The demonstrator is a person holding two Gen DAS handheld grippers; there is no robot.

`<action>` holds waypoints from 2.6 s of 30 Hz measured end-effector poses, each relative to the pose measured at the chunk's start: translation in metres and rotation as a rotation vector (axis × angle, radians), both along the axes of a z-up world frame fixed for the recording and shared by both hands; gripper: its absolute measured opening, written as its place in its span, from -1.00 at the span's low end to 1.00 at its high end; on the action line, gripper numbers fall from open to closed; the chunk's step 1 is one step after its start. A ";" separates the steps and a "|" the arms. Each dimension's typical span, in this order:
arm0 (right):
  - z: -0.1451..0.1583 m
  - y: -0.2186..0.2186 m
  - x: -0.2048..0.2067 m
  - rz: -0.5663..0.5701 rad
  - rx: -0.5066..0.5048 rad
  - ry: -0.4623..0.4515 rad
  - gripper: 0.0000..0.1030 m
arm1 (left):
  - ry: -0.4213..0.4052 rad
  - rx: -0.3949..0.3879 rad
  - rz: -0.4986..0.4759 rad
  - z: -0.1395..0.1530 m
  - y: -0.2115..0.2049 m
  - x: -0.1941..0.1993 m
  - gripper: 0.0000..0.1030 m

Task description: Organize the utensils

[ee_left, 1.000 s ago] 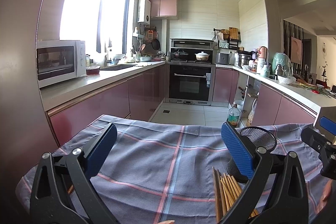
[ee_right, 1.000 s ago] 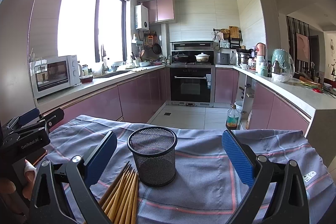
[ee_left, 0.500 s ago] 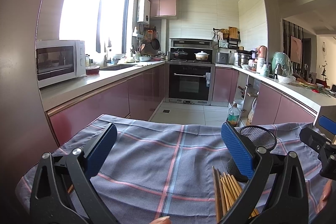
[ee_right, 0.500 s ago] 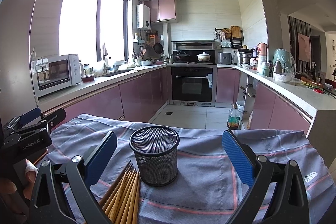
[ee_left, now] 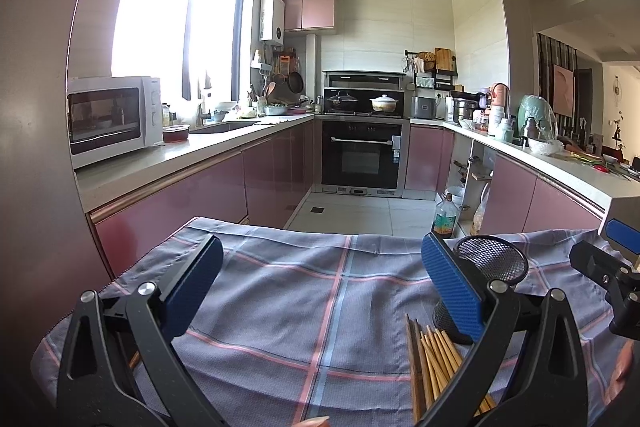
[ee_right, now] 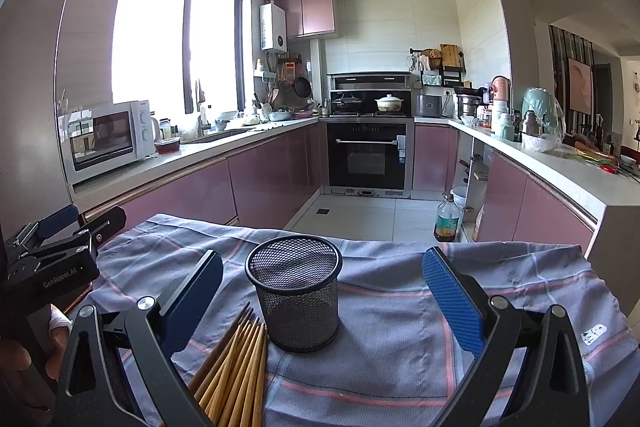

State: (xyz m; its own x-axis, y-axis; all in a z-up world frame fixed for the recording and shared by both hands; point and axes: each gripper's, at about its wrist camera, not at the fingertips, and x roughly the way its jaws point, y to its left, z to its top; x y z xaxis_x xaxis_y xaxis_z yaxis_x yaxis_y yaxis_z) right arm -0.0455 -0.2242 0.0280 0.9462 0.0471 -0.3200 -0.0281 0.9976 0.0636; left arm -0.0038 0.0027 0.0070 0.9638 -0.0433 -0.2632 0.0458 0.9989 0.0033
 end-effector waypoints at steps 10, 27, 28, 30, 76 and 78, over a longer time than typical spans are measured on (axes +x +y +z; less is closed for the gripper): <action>-0.004 0.000 0.001 0.011 0.006 0.022 0.88 | 0.018 0.010 -0.014 0.000 -0.003 0.004 0.90; -0.013 0.007 0.007 0.065 0.001 0.087 0.88 | 0.067 -0.003 -0.023 -0.006 -0.003 0.009 0.90; -0.014 0.008 0.007 0.069 -0.001 0.092 0.88 | 0.072 -0.005 -0.024 -0.006 -0.002 0.010 0.90; -0.015 0.010 0.008 0.076 -0.004 0.100 0.88 | 0.078 -0.005 -0.025 -0.007 -0.003 0.010 0.90; -0.097 0.045 0.051 0.282 -0.019 0.588 -0.72 | 0.455 0.103 -0.180 -0.097 -0.034 0.047 0.31; -0.097 0.045 0.051 0.293 -0.009 0.590 -0.83 | 0.456 0.104 -0.179 -0.098 -0.034 0.047 0.31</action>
State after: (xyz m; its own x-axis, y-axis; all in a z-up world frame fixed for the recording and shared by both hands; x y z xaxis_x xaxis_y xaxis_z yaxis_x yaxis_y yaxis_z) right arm 0.0059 -0.1787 -0.0693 0.5598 0.2713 -0.7830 -0.2619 0.9544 0.1434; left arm 0.0433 -0.0317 -0.0907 0.7292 -0.1492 -0.6679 0.2368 0.9706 0.0418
